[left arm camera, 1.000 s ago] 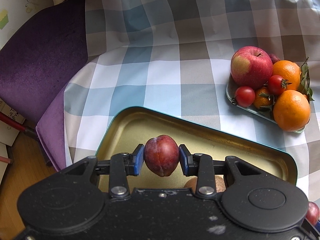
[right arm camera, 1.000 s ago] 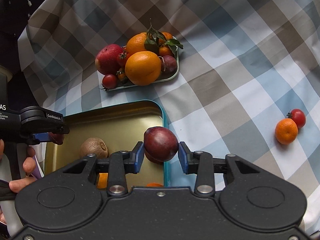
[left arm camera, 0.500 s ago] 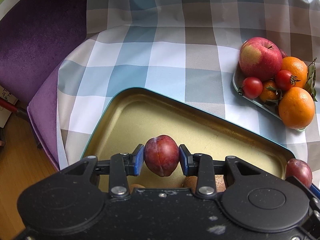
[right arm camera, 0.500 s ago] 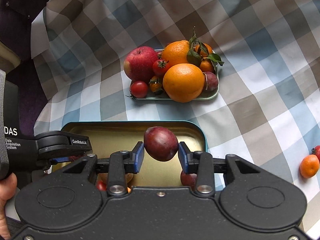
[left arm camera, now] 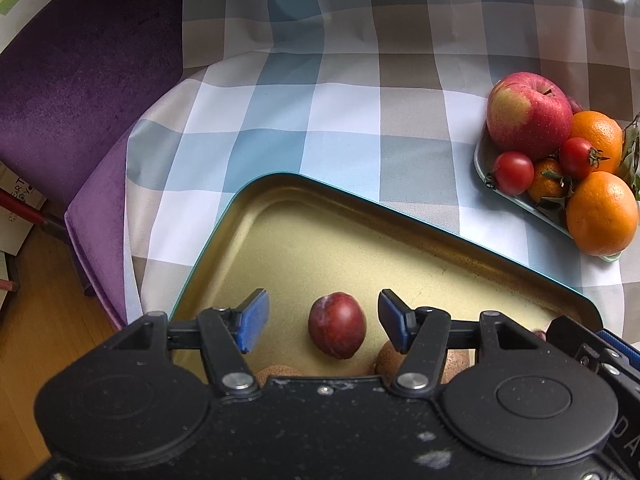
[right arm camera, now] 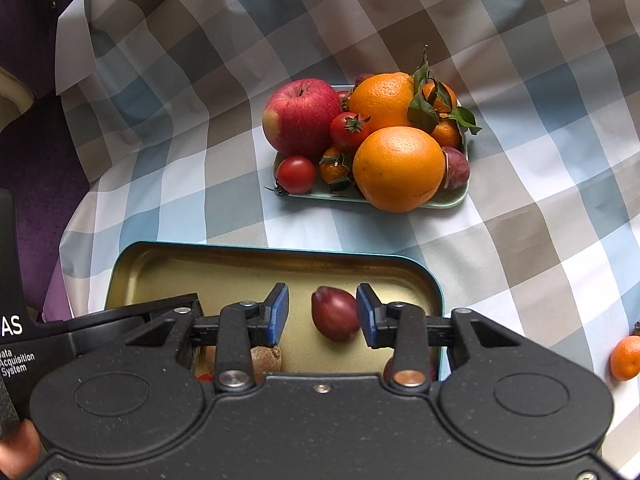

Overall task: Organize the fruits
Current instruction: 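Open the right gripper to drop its plum in the tray while the left releases its plum, then withdraw both open grippers toward the loose mandarin and red tomato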

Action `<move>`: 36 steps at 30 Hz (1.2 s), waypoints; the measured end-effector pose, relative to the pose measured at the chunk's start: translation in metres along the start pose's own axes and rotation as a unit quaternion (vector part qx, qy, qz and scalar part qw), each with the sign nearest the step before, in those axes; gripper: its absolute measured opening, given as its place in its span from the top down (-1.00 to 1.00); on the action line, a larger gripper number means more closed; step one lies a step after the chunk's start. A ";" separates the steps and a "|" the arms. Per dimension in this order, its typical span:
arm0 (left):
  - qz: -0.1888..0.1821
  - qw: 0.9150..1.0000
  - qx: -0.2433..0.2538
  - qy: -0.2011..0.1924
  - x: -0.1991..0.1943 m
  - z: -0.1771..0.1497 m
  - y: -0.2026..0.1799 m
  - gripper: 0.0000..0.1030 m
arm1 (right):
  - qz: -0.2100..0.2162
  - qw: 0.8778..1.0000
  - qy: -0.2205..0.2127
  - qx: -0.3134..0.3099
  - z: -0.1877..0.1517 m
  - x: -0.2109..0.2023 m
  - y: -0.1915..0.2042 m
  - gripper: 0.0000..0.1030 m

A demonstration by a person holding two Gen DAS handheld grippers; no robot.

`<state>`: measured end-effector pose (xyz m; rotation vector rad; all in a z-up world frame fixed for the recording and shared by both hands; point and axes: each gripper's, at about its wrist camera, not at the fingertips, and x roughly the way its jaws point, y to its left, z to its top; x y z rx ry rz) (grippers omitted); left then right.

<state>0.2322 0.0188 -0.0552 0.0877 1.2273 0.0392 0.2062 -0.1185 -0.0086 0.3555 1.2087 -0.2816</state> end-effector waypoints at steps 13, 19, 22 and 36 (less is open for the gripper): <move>0.000 0.999 0.047 -0.011 -0.016 -0.019 -0.024 -0.23 | -0.014 0.999 0.007 0.028 -0.019 -0.012 -0.034 0.09; -0.011 0.997 0.074 -0.019 -0.027 -0.027 -0.042 -0.24 | -0.029 0.997 0.014 0.072 -0.035 -0.018 -0.069 0.09; -0.017 0.996 0.085 -0.021 -0.032 -0.031 -0.055 -0.24 | -0.037 0.995 0.018 0.093 -0.043 -0.021 -0.087 0.09; -0.067 0.986 0.150 -0.031 -0.060 -0.065 -0.135 -0.24 | -0.076 0.979 0.011 0.190 -0.078 -0.048 -0.176 0.09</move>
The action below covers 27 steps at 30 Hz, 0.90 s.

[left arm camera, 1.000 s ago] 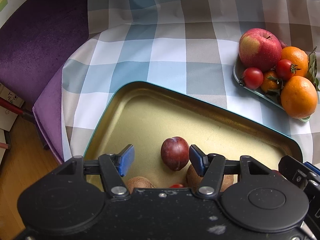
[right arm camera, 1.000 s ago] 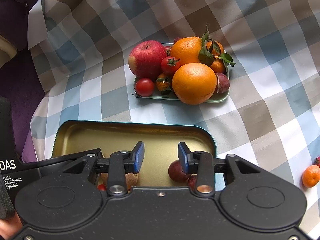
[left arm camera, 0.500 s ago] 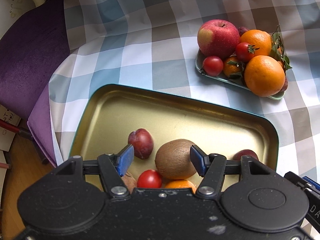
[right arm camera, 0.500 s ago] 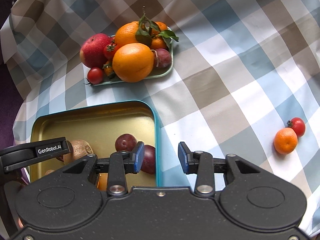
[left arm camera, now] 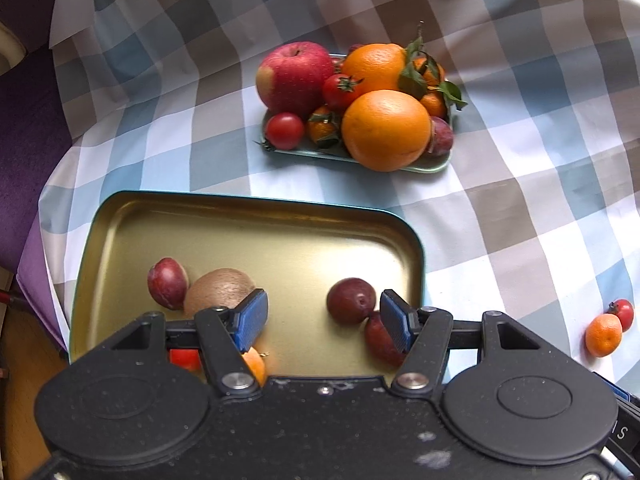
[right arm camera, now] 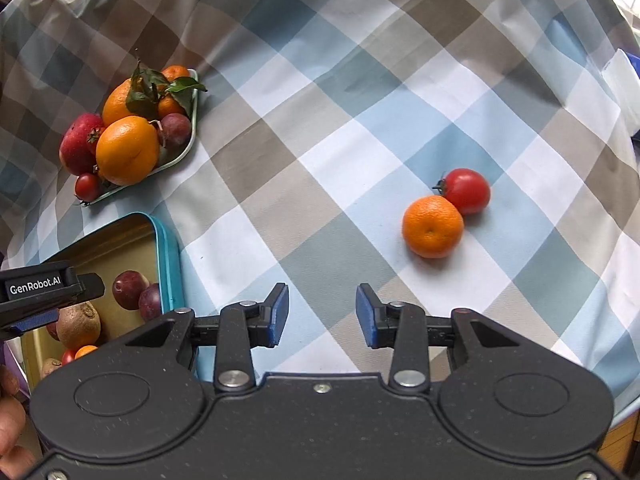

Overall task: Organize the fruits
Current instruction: 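Withdraw both open grippers toward the loose mandarin and red tomato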

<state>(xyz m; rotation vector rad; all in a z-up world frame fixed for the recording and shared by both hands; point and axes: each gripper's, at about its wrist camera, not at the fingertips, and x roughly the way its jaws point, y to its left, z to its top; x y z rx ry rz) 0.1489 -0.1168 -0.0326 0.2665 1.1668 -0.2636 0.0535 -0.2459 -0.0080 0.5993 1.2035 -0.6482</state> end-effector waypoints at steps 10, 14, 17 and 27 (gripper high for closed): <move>-0.038 0.998 0.057 0.013 0.001 -0.012 -0.070 -0.24 | -0.020 0.998 -0.005 0.065 -0.001 -0.006 -0.068 0.09; -0.047 0.996 0.078 0.015 0.004 -0.018 -0.093 -0.24 | -0.028 0.996 -0.005 0.089 -0.003 -0.005 -0.090 0.09; -0.056 0.994 0.091 0.016 0.005 -0.024 -0.109 -0.24 | -0.033 0.994 -0.003 0.102 -0.006 -0.004 -0.105 0.09; -0.111 0.990 0.088 0.024 0.009 -0.029 -0.145 -0.24 | -0.035 0.991 0.004 0.129 -0.010 -0.003 -0.135 0.09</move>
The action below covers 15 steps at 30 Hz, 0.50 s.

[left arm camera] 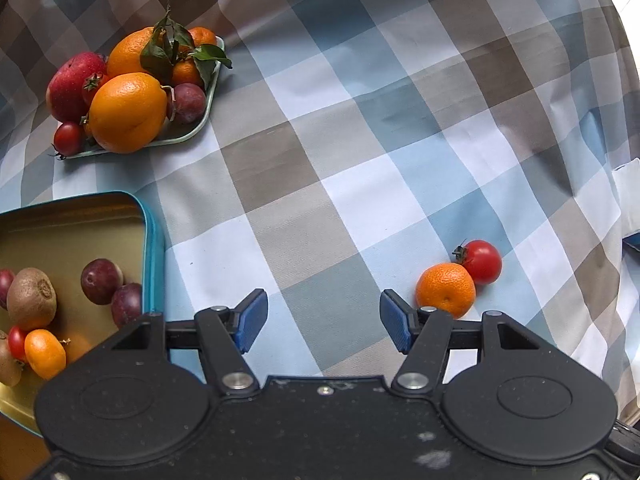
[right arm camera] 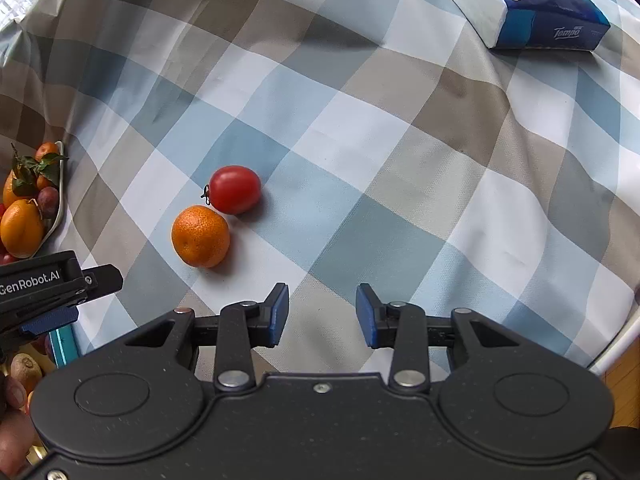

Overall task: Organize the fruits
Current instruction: 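Withdraw both open grippers toward the loose mandarin and red tomato, then grasp the mandarin orange with the left gripper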

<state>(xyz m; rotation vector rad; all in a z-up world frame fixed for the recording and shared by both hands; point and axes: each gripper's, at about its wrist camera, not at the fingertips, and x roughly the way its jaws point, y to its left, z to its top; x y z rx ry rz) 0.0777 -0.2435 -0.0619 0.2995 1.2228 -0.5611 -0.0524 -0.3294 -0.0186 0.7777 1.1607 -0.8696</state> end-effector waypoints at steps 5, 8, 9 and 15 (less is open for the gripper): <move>-0.015 1.000 0.005 -0.010 0.005 0.001 -0.017 -0.24 | 0.001 1.000 0.006 0.009 0.000 0.002 -0.011 0.09; -0.018 1.000 0.009 -0.018 0.010 0.002 -0.025 -0.24 | 0.005 1.000 0.008 0.015 0.001 0.002 -0.016 0.09; -0.018 1.000 0.011 -0.020 0.011 0.002 -0.028 -0.24 | 0.005 1.000 0.008 0.016 0.001 0.002 -0.017 0.09; -0.009 0.999 0.021 -0.043 0.015 0.001 -0.042 -0.28 | 0.009 1.000 0.010 0.020 0.000 0.002 -0.023 0.09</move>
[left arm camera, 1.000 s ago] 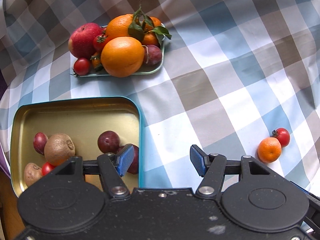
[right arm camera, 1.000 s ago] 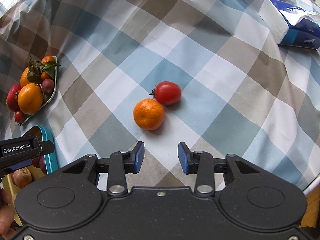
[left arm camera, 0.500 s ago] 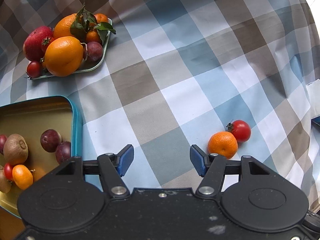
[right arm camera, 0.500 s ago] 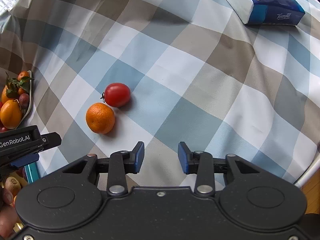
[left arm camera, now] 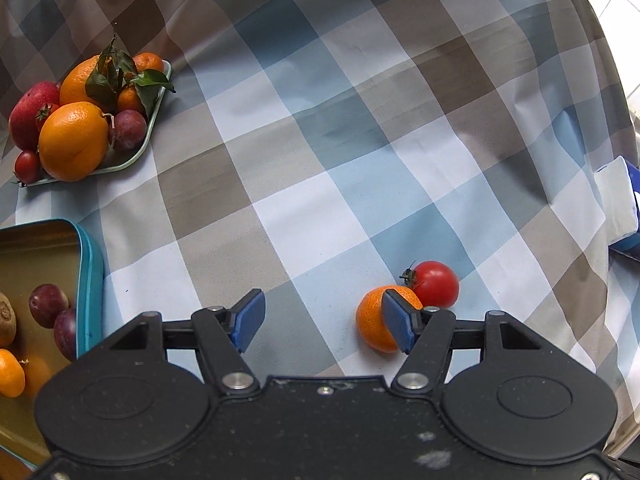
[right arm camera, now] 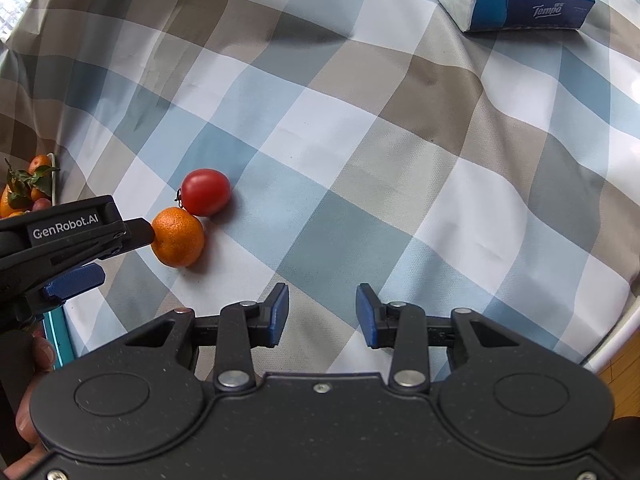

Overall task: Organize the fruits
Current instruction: 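Grasp the mandarin orange with the left gripper, then grasp the red tomato with the right gripper while the left holds the mandarin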

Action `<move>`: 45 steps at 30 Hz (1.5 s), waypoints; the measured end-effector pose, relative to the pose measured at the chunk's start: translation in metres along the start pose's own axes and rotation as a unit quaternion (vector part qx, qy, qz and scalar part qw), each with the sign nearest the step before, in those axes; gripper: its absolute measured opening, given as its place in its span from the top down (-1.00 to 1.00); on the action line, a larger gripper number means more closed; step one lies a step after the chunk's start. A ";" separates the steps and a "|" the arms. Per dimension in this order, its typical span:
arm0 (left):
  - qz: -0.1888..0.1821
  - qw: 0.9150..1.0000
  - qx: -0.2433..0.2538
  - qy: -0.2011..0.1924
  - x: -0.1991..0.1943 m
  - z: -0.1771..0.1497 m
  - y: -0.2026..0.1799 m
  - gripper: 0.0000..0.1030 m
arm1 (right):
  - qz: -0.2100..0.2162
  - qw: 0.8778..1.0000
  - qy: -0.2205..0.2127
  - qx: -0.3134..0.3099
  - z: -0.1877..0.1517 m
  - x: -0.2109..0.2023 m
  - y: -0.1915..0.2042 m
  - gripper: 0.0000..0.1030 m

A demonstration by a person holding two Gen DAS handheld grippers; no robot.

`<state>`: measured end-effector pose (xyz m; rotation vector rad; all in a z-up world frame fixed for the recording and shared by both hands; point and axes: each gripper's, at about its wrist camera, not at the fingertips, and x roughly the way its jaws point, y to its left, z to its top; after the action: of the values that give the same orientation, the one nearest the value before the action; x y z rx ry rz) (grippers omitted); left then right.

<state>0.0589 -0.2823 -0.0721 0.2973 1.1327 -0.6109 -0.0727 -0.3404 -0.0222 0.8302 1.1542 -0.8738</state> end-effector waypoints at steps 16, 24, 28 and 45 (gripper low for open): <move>-0.007 0.999 0.030 0.007 0.015 -0.007 -0.026 -0.30 | 0.010 1.000 0.006 0.003 -0.001 0.001 -0.009 0.09; -0.008 0.999 0.054 -0.006 0.010 -0.009 -0.031 0.27 | 0.010 1.000 0.005 0.002 -0.003 0.000 -0.010 0.09; 0.034 0.999 0.042 0.001 0.006 -0.005 -0.019 0.28 | 0.011 1.000 0.005 0.001 -0.004 0.000 -0.010 0.09; 0.113 0.989 -0.072 0.066 0.011 0.005 0.049 0.24 | 0.011 1.000 -0.004 -0.023 0.002 -0.002 0.013 0.09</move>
<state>0.0945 -0.2492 -0.0845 0.3404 1.2434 -0.3123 -0.0600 -0.3365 -0.0189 0.7991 1.1523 -0.8298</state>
